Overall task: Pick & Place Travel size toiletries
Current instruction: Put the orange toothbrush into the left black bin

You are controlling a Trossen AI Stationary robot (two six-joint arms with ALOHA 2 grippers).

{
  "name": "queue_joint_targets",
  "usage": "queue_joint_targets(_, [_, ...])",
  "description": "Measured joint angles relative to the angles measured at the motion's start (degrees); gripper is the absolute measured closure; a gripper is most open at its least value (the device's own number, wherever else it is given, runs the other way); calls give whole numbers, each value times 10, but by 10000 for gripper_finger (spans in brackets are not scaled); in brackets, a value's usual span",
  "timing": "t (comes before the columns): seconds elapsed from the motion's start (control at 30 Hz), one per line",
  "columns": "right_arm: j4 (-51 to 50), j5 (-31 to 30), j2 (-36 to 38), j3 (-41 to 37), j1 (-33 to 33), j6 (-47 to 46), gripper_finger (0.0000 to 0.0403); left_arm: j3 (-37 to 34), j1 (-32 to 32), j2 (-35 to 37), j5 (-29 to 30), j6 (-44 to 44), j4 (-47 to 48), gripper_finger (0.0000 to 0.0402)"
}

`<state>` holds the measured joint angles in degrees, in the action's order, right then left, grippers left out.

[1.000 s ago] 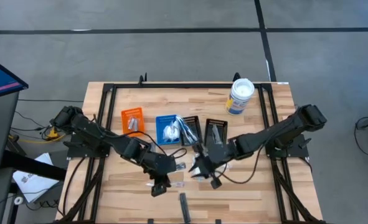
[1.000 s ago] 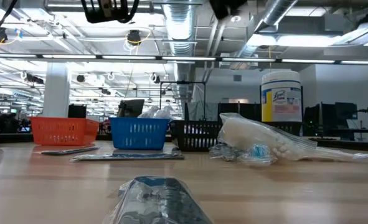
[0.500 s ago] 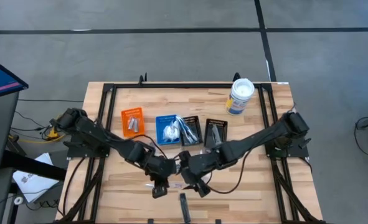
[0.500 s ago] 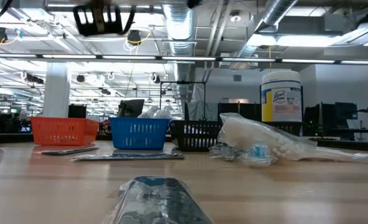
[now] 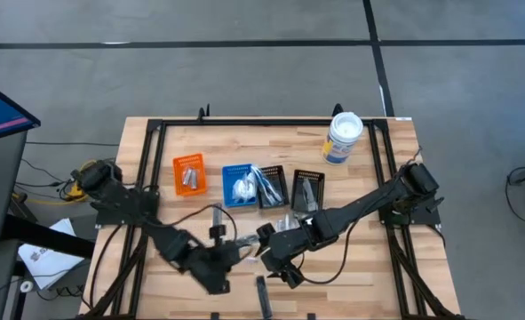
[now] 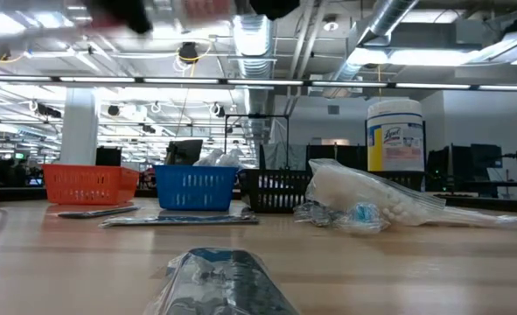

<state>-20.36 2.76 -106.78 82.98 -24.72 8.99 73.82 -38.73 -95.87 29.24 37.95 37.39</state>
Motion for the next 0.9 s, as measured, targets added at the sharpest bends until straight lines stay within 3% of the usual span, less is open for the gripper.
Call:
queue_joint_targets(0.23, [7, 3, 0, 0, -8, 0, 100, -24, -92, 90, 231, 11, -55, 392])
queue_joint_targets(0.37, [44, 2, 0, 0, -7, 2, 101, -78, -144, 144, 365, -78, -156, 392])
queue_joint_targets(0.47, [63, 3, 6, 0, -6, 0, 101, -104, -144, 172, 341, -203, -200, 390])
queue_joint_targets(0.63, [91, 16, 41, 0, 10, -65, 101, -112, -139, 156, 255, -525, -228, 391])
queue_joint_targets(0.77, [105, 21, 76, 0, 29, -152, 101, -112, -136, 122, 263, -646, -228, 386])
queue_joint_targets(0.9, [120, 72, 105, 0, 64, -276, 101, -112, -129, 88, 299, -706, -224, 391])
